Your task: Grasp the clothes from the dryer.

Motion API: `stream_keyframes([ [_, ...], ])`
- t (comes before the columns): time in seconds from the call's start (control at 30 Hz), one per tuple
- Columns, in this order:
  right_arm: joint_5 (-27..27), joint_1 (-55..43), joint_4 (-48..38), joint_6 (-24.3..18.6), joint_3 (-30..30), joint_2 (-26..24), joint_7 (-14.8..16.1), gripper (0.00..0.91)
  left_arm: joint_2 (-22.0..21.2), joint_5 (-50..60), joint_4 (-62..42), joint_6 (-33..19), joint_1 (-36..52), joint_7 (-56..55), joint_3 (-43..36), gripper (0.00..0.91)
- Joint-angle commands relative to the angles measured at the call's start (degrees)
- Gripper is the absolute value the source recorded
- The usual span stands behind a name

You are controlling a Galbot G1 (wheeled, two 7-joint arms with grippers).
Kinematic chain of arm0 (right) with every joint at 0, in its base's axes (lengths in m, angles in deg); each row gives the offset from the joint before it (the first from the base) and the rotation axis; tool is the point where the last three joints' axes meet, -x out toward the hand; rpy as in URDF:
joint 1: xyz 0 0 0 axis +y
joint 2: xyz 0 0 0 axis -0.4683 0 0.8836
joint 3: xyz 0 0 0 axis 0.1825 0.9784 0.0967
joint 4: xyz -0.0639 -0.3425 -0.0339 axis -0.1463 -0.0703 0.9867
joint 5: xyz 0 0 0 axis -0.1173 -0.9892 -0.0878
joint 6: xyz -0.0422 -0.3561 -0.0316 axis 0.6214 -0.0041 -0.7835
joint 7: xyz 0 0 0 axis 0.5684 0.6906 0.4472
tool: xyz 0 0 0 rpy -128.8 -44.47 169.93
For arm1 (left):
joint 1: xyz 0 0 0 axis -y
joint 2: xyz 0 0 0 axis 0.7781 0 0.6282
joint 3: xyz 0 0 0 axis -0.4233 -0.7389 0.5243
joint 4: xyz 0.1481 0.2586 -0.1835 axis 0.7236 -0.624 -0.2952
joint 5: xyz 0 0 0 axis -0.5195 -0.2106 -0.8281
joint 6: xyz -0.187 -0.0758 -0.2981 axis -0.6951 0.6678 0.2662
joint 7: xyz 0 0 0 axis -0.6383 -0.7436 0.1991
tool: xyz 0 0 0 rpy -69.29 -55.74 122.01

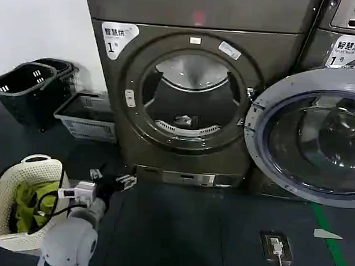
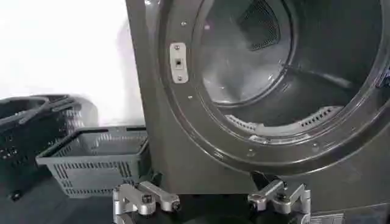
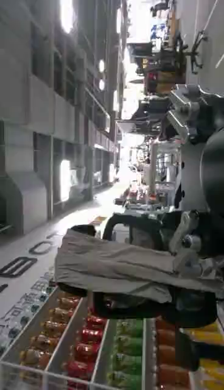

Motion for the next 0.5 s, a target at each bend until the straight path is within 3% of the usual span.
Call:
stream_keyframes([
  [0.03, 0.1, 0.22, -2.0, -4.7, 1.05, -0.11, -1.87, 0.907, -0.12, 0.46, 0.03, 2.81, -0.23, 0.19, -0.16, 0.907],
  [0.5, 0.42, 0.13, -2.84, -4.69, 0.96, -0.07, -2.7, 0.907, -0.36, 1.13, 0.32, 2.81, -0.72, 0.36, -0.9, 0.907],
])
